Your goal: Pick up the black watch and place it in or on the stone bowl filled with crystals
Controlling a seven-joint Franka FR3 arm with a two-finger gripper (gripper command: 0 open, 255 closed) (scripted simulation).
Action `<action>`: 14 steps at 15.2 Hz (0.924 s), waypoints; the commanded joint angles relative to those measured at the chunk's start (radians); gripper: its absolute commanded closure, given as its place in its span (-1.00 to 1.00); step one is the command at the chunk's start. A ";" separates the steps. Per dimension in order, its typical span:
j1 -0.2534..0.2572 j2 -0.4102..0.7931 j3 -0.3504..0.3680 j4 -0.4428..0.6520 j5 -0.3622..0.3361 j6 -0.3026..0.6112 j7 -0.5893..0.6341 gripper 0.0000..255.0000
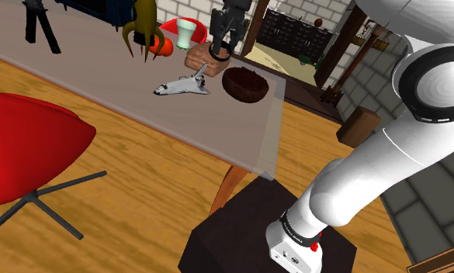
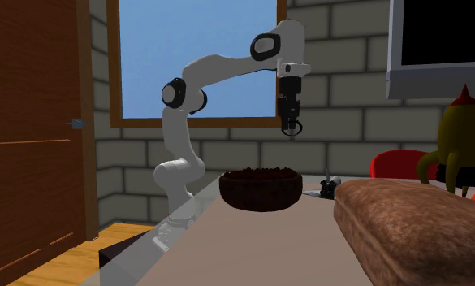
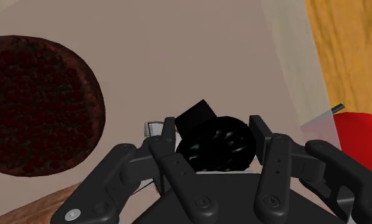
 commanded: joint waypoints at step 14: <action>-0.155 0.107 -0.218 0.142 -0.035 -0.045 -0.378 1.00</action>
